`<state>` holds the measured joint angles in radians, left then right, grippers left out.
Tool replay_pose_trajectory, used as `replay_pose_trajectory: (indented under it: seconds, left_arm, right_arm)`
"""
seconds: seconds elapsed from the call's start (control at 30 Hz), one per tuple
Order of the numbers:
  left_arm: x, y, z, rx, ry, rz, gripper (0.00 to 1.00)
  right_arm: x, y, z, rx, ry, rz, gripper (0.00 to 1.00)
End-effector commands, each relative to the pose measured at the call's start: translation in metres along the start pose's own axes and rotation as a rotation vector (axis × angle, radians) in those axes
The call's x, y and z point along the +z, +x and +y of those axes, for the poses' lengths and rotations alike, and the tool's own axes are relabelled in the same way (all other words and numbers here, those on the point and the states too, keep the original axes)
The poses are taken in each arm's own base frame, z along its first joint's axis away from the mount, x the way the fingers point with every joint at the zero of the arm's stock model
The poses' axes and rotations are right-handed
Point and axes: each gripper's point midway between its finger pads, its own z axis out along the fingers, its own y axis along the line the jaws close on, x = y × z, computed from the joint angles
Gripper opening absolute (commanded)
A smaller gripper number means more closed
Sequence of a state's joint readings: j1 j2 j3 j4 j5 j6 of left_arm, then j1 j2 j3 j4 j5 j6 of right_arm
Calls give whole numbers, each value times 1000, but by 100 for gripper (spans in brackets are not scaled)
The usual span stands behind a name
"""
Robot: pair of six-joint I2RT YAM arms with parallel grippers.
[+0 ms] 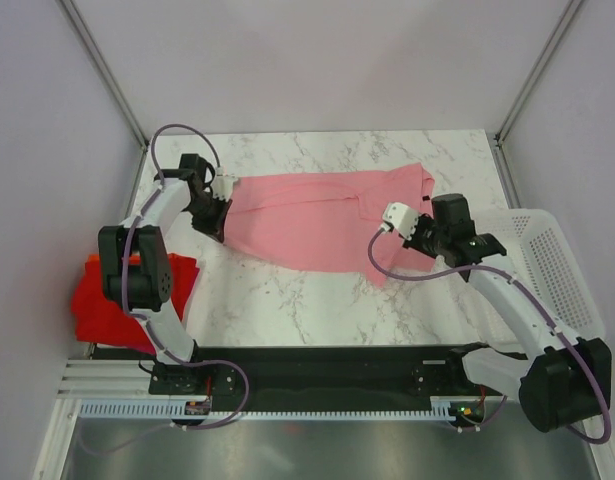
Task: Fold and stack the t-shirts
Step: Fold the tshirt
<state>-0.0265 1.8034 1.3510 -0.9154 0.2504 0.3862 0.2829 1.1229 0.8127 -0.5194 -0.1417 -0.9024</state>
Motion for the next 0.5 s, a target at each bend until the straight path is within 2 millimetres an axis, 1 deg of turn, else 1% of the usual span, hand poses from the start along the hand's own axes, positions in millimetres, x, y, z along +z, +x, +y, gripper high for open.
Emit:
replay_pose_trajectory:
  seconds: [0.0,0.03,0.07,0.1,0.13,0.17,0.2,0.23,0.27,0.3,0.33,0.37,0.4,0.43,0.47]
  left_arm:
    - [-23,-31,-6,16,28,-80,2]
    - [-24,-33,-5,14,30,-78,2]
    - [-22,-35,-3,13,31,-75,2]
    - [-26,-44,-1,17,25,-93,2]
    - [-27,-47,0,17,22,-97,2]
    - [-26,-49,1,13,25,-95,2]
    - [-30,-56,3,15,18,-111,2]
    - [-30,-60,4,16,17,-114,2]
    - [-28,-61,6,13,15,-109,2]
    - [-31,-67,8,16,9,-122,2]
    - [-30,-69,10,17,6,-121,2]
    - [-30,-71,12,16,-2,-121,2]
    - [-28,-77,15,15,-7,-125,2]
    - [-28,-81,19,8,-15,-129,2]
    - [-28,-81,20,7,-19,-128,2]
  right_arm:
    - [-12,-14,-54,89,180,-28,0]
    - [-12,-14,-62,93,199,-23,0]
    - [-16,-16,-74,95,238,-20,0]
    - [-18,-21,-84,95,272,-34,0]
    - [-17,-21,-90,101,285,-32,0]
    - [-21,-25,-101,104,316,-41,0]
    - [-22,-27,-109,111,339,-48,0]
    - [-19,-27,-114,122,345,-47,0]
    - [-22,-29,-124,134,369,-54,0]
    - [-23,-33,-131,136,386,-63,0]
    - [-18,-32,-135,143,386,-55,0]
    - [-20,-36,-145,152,404,-66,0]
    - [-12,-35,-149,160,398,-58,0]
    - [-14,-40,-160,171,421,-73,0]
    - [-11,-40,-163,178,420,-71,0]
